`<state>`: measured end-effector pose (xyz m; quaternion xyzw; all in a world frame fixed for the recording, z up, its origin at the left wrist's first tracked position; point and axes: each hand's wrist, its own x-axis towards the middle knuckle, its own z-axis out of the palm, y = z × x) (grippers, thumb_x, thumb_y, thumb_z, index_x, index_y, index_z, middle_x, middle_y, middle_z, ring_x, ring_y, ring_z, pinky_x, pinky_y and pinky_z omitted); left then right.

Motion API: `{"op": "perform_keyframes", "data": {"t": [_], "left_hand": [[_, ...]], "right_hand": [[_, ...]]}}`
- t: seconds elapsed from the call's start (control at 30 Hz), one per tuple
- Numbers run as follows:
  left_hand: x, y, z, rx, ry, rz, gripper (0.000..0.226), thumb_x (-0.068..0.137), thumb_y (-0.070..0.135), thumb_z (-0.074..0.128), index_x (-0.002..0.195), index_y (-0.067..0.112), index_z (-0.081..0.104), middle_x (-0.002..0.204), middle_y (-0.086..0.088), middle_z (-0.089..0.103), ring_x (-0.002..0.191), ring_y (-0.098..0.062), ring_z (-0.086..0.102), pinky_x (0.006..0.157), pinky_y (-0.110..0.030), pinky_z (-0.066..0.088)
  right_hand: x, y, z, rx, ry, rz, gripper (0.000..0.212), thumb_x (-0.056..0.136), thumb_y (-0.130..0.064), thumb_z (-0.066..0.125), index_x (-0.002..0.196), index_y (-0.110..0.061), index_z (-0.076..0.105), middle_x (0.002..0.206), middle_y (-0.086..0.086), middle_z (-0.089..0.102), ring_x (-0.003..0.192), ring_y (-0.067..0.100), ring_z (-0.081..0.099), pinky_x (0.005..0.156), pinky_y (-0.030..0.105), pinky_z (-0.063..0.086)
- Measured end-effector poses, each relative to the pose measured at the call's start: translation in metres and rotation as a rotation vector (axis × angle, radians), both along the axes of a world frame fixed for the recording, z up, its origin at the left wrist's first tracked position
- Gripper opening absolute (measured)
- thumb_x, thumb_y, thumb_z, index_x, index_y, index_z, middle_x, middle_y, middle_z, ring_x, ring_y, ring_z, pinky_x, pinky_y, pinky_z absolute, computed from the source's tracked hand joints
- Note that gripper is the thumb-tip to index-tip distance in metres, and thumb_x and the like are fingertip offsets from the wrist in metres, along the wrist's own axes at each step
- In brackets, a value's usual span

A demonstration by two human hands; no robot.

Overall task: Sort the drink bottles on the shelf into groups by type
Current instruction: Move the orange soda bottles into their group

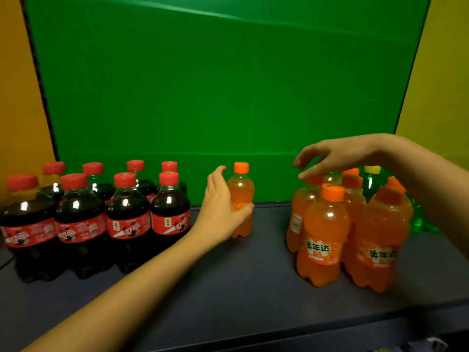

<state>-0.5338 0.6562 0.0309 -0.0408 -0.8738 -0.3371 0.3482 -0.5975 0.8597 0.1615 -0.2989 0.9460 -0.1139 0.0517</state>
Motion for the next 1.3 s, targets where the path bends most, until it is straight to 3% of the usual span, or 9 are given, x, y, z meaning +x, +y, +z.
{"op": "perform_keyframes", "data": {"t": [0.1, 0.2, 0.33, 0.5, 0.63, 0.73, 1.0, 1.17, 1.3], "left_hand": [[-0.024, 0.003, -0.011, 0.075, -0.106, 0.05, 0.103, 0.069, 0.026, 0.08, 0.142, 0.003, 0.012, 0.144, -0.016, 0.028, 0.133, -0.028, 0.033, 0.11, -0.034, 0.028], [-0.039, 0.002, -0.019, 0.173, -0.162, 0.039, 0.094, 0.066, 0.026, 0.082, 0.135, 0.006, 0.021, 0.129, -0.014, 0.047, 0.117, -0.03, 0.05, 0.098, -0.039, 0.042], [-0.041, 0.002, -0.028, 0.284, -0.14, -0.002, 0.07, 0.073, 0.022, 0.077, 0.124, 0.006, 0.032, 0.108, -0.004, 0.052, 0.101, -0.023, 0.055, 0.085, -0.031, 0.046], [-0.038, -0.003, -0.035, 0.337, -0.108, -0.012, 0.057, 0.076, 0.021, 0.074, 0.118, 0.009, 0.037, 0.102, 0.002, 0.051, 0.095, -0.013, 0.052, 0.074, -0.021, 0.042], [-0.039, -0.015, -0.038, 0.345, -0.119, 0.012, 0.058, 0.073, 0.026, 0.076, 0.119, 0.012, 0.044, 0.116, -0.009, 0.053, 0.107, -0.021, 0.053, 0.094, -0.038, 0.045], [-0.037, -0.018, -0.036, 0.373, -0.125, 0.037, 0.06, 0.073, 0.024, 0.076, 0.121, 0.01, 0.043, 0.12, -0.011, 0.053, 0.11, -0.023, 0.054, 0.097, -0.042, 0.045], [-0.037, -0.021, -0.035, 0.416, -0.127, -0.02, 0.059, 0.074, 0.017, 0.076, 0.121, 0.011, 0.04, 0.116, -0.005, 0.054, 0.104, -0.018, 0.055, 0.091, -0.033, 0.047], [-0.036, -0.022, -0.034, 0.431, -0.136, -0.051, 0.06, 0.075, 0.017, 0.075, 0.123, 0.013, 0.039, 0.115, -0.001, 0.052, 0.104, -0.015, 0.054, 0.088, -0.028, 0.045], [-0.036, -0.022, -0.032, 0.441, -0.145, -0.06, 0.061, 0.075, 0.016, 0.074, 0.125, 0.012, 0.039, 0.114, 0.001, 0.052, 0.102, -0.014, 0.054, 0.088, -0.027, 0.045]], "right_hand": [[-0.012, -0.002, 0.0, 0.175, -0.178, 0.023, 0.045, 0.083, -0.028, 0.064, 0.125, -0.021, 0.05, 0.128, 0.002, 0.051, 0.1, 0.011, 0.055, 0.071, 0.018, 0.049], [-0.023, -0.006, -0.003, 0.297, -0.228, 0.054, 0.046, 0.08, -0.024, 0.069, 0.122, -0.02, 0.051, 0.114, 0.003, 0.056, 0.088, 0.012, 0.059, 0.063, 0.02, 0.052], [-0.036, -0.009, -0.006, 0.327, -0.244, 0.137, 0.046, 0.078, -0.015, 0.07, 0.12, -0.015, 0.052, 0.103, 0.001, 0.059, 0.082, 0.011, 0.06, 0.068, 0.024, 0.055], [-0.04, -0.013, -0.009, 0.268, -0.201, 0.209, 0.042, 0.071, -0.021, 0.077, 0.109, -0.016, 0.057, 0.103, 0.008, 0.064, 0.078, 0.013, 0.062, 0.079, 0.037, 0.054], [-0.044, -0.025, -0.013, 0.183, -0.229, 0.209, 0.038, 0.071, -0.019, 0.077, 0.103, -0.018, 0.056, 0.092, 0.003, 0.064, 0.073, 0.011, 0.063, 0.071, 0.033, 0.054], [-0.049, -0.039, -0.015, 0.155, -0.219, 0.192, 0.04, 0.073, -0.018, 0.076, 0.106, -0.015, 0.054, 0.094, 0.002, 0.06, 0.08, 0.014, 0.062, 0.069, 0.032, 0.056], [-0.058, -0.068, -0.021, 0.053, -0.234, 0.101, 0.045, 0.077, -0.029, 0.072, 0.109, -0.005, 0.052, 0.092, 0.004, 0.058, 0.097, 0.026, 0.061, 0.063, 0.03, 0.057], [-0.062, -0.079, -0.027, -0.001, -0.226, 0.062, 0.037, 0.076, -0.04, 0.07, 0.092, -0.014, 0.049, 0.094, 0.001, 0.056, 0.092, 0.023, 0.061, 0.063, 0.029, 0.057], [-0.061, -0.072, -0.018, 0.062, -0.338, 0.104, 0.051, 0.077, -0.015, 0.072, 0.119, -0.014, 0.042, 0.111, 0.002, 0.054, 0.104, 0.023, 0.058, 0.074, 0.031, 0.056]]}}
